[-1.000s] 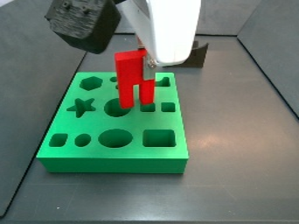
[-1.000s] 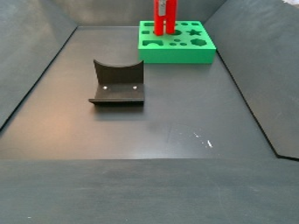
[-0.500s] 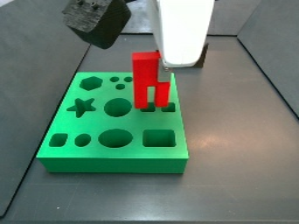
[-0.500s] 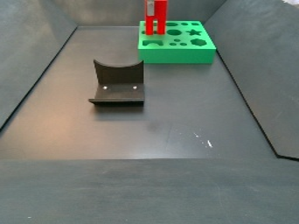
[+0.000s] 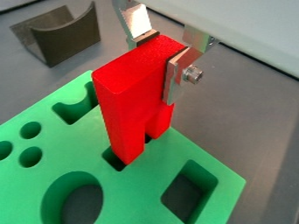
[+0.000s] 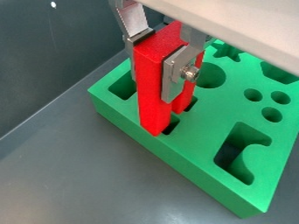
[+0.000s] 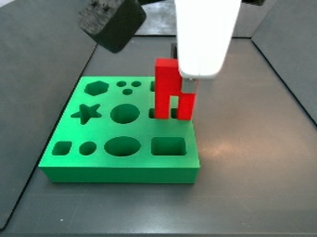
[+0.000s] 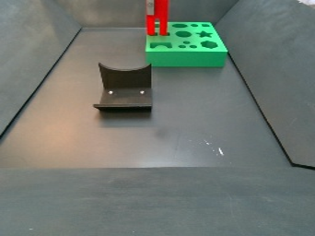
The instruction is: Insert the double-square object.
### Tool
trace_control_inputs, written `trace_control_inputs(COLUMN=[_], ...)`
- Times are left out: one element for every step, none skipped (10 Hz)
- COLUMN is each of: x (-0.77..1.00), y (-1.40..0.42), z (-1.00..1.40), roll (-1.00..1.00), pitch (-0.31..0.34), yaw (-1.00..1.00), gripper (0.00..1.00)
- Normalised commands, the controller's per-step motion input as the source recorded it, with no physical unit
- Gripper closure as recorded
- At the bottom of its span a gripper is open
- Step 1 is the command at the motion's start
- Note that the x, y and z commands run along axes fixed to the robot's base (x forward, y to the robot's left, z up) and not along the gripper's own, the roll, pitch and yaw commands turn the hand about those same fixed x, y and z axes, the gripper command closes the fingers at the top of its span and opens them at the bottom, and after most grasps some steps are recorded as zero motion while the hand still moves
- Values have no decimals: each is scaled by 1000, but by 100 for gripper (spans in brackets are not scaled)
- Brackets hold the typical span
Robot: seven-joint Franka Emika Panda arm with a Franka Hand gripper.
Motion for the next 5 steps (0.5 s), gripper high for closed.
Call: trace_control_inputs(x=[-74, -80, -74, -60, -37], y=[-151, 0, 66, 94, 86], z=[-371, -300, -254, -263, -277], roll=[301, 223, 170, 160, 156], pitch=[0, 0, 0, 0, 0], yaw=[80, 203, 209, 180, 131], gripper=[100, 100, 100, 100, 100])
